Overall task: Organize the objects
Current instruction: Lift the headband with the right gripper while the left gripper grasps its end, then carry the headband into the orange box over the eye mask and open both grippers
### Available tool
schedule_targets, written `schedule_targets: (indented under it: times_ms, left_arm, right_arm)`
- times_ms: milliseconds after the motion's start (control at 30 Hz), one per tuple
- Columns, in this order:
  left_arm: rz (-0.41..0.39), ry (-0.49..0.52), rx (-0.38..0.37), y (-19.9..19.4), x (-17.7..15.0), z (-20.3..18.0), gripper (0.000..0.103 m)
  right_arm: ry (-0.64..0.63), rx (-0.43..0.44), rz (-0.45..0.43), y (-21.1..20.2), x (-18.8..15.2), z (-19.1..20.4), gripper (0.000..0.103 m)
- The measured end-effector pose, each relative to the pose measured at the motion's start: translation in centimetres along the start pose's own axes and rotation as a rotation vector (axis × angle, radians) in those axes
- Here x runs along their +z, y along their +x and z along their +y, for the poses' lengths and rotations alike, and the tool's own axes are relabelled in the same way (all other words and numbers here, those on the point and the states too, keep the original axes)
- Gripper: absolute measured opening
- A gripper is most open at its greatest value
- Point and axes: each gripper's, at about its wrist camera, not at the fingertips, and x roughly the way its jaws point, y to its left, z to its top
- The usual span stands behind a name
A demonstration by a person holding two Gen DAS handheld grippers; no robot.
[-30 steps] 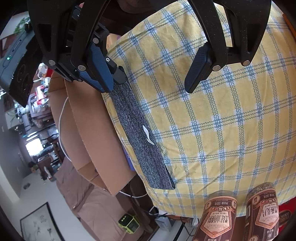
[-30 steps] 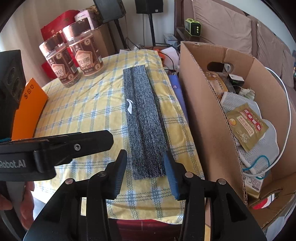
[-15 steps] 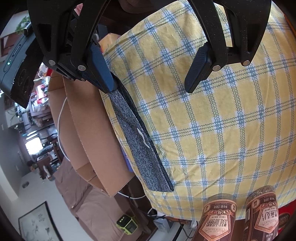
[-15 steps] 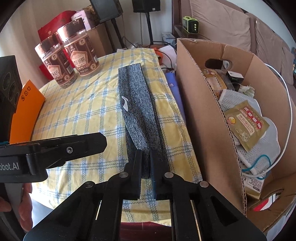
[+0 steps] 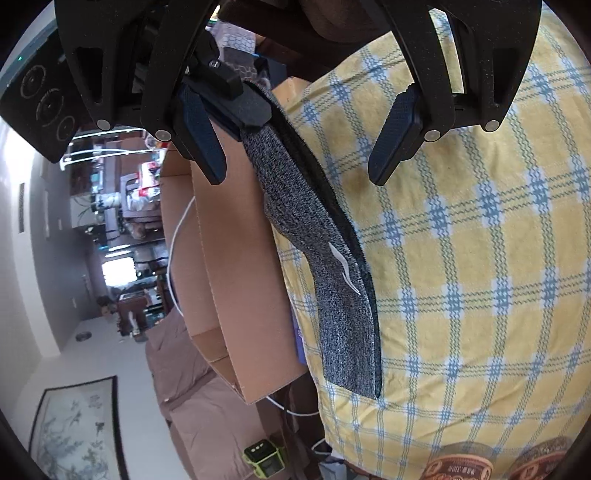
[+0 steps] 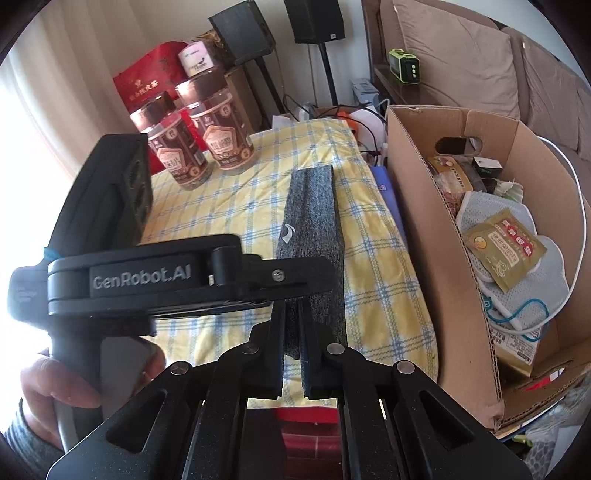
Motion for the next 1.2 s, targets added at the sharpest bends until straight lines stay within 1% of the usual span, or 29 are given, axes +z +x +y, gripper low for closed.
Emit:
schedule_targets:
  times_ms: [33, 67, 100, 133, 167, 200, 267, 300, 333, 367, 400, 467, 633, 833, 1000, 1200]
  left_arm:
    - [-0.002, -0.011, -0.013, 0.0, 0.1, 0.0, 0.069]
    - [-0.005, -0.016, -0.019, 0.0, 0.2, 0.1, 0.059]
    - [-0.013, -0.02, -0.019, -0.1, 0.5, 0.2, 0.05]
    - [-0.024, -0.023, -0.012, -0.2, 0.7, 0.3, 0.046]
    - [-0.037, -0.026, -0.004, -0.4, 0.9, 0.4, 0.039]
    - [-0.05, -0.031, -0.006, -0.7, 1.1, 0.6, 0.033]
    - [-0.073, -0.042, -0.015, -1.4, 1.6, 0.8, 0.026]
    - [-0.085, -0.038, -0.015, -1.7, 1.7, 0.9, 0.02]
    - [-0.098, -0.028, -0.009, -2.1, 1.9, 0.8, 0.016]
    - [-0.112, -0.015, 0.005, -2.6, 1.9, 0.7, 0.009]
    - [-0.129, -0.001, 0.015, -3.1, 2.0, 0.4, 0.006]
    - [-0.168, 0.025, 0.025, -4.5, 1.9, -0.1, 0.006]
    - [-0.253, 0.088, 0.046, -8.7, 1.8, -2.0, 0.005]
    - [-0.348, 0.165, 0.112, -14.5, 1.5, -3.7, 0.005]
    - [-0.405, 0.178, 0.152, -19.6, 1.0, -2.7, 0.005]
    - [-0.43, 0.151, 0.213, -24.5, 0.9, 0.1, 0.005]
  right_arm:
    - [-0.009, 0.007, 0.001, -0.3, -0.1, 0.4, 0.005]
    - [-0.019, 0.012, 0.002, -0.5, -0.2, 0.8, 0.005]
    - [-0.028, 0.014, 0.003, -0.7, -0.3, 1.2, 0.005]
    - [-0.036, 0.015, 0.004, -1.0, -0.4, 1.5, 0.005]
    - [-0.046, 0.018, 0.004, -1.2, -0.5, 1.9, 0.005]
    - [-0.056, 0.02, 0.002, -1.5, -0.5, 2.3, 0.005]
    - [-0.079, 0.02, 0.001, -1.9, -0.6, 3.0, 0.005]
    - [-0.09, 0.02, 0.0, -2.1, -0.7, 3.4, 0.005]
    - [-0.099, 0.021, -0.002, -2.3, -0.7, 3.8, 0.005]
    - [-0.109, 0.021, -0.005, -2.4, -0.6, 4.2, 0.005]
    - [-0.118, 0.017, -0.007, -2.6, -0.6, 4.5, 0.005]
    - [-0.134, 0.006, -0.016, -2.7, -0.4, 5.1, 0.005]
    - [-0.165, 0.024, -0.043, -3.4, 0.4, 7.0, 0.005]
    - [-0.204, 0.086, -0.091, -4.8, 2.2, 10.5, 0.006]
    - [-0.266, 0.132, -0.117, -5.1, 3.3, 14.6, 0.006]
    - [-0.313, 0.202, -0.108, -4.0, 4.0, 19.5, 0.006]
